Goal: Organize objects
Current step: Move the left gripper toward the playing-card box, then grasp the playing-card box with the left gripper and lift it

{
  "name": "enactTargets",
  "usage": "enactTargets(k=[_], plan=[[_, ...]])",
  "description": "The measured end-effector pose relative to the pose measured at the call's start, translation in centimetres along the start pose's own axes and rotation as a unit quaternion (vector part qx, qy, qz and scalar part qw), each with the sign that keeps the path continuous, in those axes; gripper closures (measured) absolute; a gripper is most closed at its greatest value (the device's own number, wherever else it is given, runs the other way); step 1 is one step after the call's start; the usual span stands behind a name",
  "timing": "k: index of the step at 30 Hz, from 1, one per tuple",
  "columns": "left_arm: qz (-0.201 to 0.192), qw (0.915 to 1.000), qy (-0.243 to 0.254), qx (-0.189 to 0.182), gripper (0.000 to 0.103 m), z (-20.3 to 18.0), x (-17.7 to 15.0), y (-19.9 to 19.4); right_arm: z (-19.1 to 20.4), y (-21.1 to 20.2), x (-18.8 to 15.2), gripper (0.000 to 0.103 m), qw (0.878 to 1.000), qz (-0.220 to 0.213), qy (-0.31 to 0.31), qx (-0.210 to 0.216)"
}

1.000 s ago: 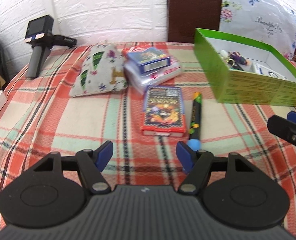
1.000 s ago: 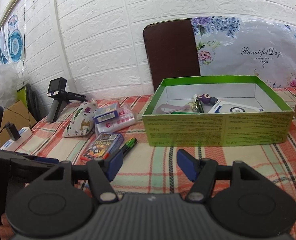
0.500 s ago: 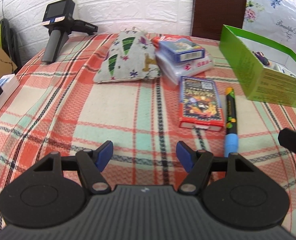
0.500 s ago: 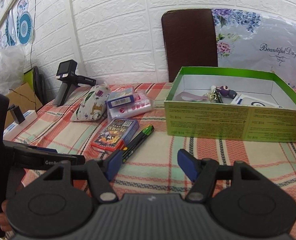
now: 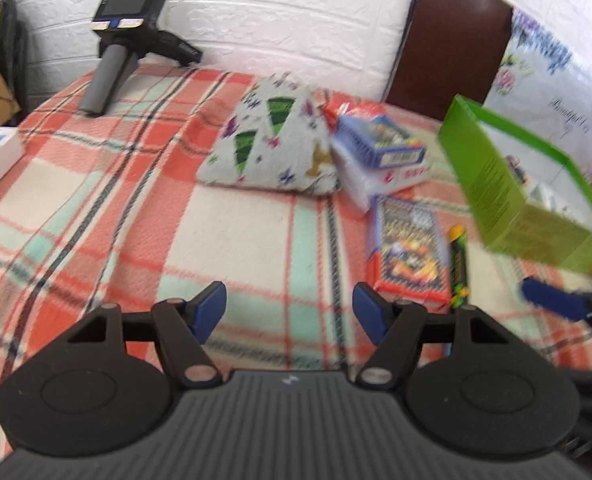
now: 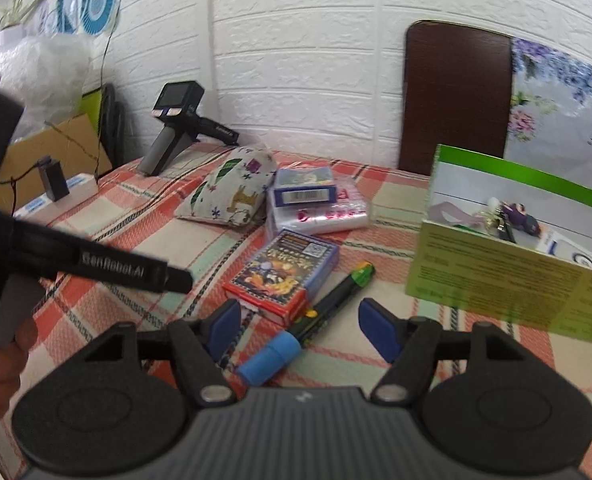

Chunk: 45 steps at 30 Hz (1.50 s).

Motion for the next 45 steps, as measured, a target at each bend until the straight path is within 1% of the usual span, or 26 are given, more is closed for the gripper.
enactTargets(k=[2,5,10,12,13,14,15,16,17,18,19,20,23,28,32,35,38,42,45], plan=[[-0.006,0.9998,0.006,-0.017,0.032,-0.5,0.7,0.1,0.6,0.9,0.0,0.025,1.000,0.004,-0.021,-0.001],[-0.011,0.9988,0.023,-0.041,0.032,-1.7,1.7,0.7,1.5,2.2,0.3,0.025,0.998,0.010,-0.056,-0.003],[-0.004,0.9965,0.036,-0.075,0.033,-3.2,2.8,2.1,2.2,4.8,1.0,0.025,0.996,0.026,-0.086,0.004],[0.007,0.9956,0.033,-0.087,0.033,-3.4,2.9,2.9,2.4,5.9,1.0,0.025,0.995,0.042,-0.093,0.011],[0.016,0.9951,0.030,-0.093,0.035,-3.5,2.9,3.3,2.2,6.6,0.9,0.023,0.995,0.053,-0.087,0.017],[0.027,0.9943,0.027,-0.100,0.038,-3.5,2.7,3.9,1.8,7.0,0.7,0.024,0.995,0.059,-0.073,0.021],[0.039,0.9936,0.022,-0.104,0.041,-3.5,2.4,4.5,1.2,7.4,0.6,0.022,0.996,0.063,-0.048,0.032],[0.033,0.9936,0.021,-0.106,0.042,-3.5,2.2,4.6,0.5,7.7,0.6,0.021,0.997,0.061,-0.017,0.045],[0.024,0.9937,0.027,-0.106,0.044,-3.7,2.1,4.5,0.1,7.8,0.6,0.023,0.997,0.056,-0.005,0.050],[0.020,0.9934,0.033,-0.108,0.050,-3.8,1.9,4.3,0.1,7.8,0.7,0.024,0.997,0.055,-0.009,0.048],[0.020,0.9922,0.029,-0.119,0.065,-3.9,1.9,4.2,0.3,7.7,0.6,0.025,0.997,0.054,-0.016,0.045],[0.026,0.9903,0.019,-0.135,0.070,-3.7,1.8,4.0,0.5,7.5,0.6,0.028,0.998,0.050,-0.020,0.044],[0.025,0.9921,0.010,-0.122,0.070,-3.5,1.5,2.9,1.2,6.7,0.3,0.032,0.998,0.035,-0.030,0.041],[-0.001,0.9930,0.006,-0.118,0.071,-3.4,1.4,-0.4,2.1,4.3,0.5,0.033,0.998,-0.009,-0.040,0.051],[-0.023,0.9930,0.013,-0.115,0.070,-4.6,2.5,-2.3,1.8,1.9,1.2,0.034,0.996,-0.053,-0.049,0.046],[-0.039,0.9909,0.031,-0.125,0.070,-6.7,3.8,-3.0,0.3,0.5,1.9,0.034,0.995,-0.080,-0.045,0.029],[-0.054,0.9871,0.057,-0.140,0.070,-10.0,5.1,-3.3,-2.3,-0.9,2.7,0.034,0.994,-0.103,-0.031,0.002],[-0.072,0.9791,0.099,-0.162,0.070,-15.3,6.4,-3.0,-6.7,-2.5,3.5,0.034,0.991,-0.126,-0.011,-0.039],[-0.072,0.9728,0.123,-0.182,0.070,-19.0,7.2,-2.0,-10.3,-3.4,3.7,0.034,0.988,-0.135,0.010,-0.068]])
Point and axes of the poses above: each gripper's, at about its wrist camera, not at the fingertips, and y roughly the way its jaws point, z to its left, x to its top, the point moved 4 cm from there along y, roughly the way its jaws point, and after that the axes turned 7 degrees about x, right-handed, at the moved point
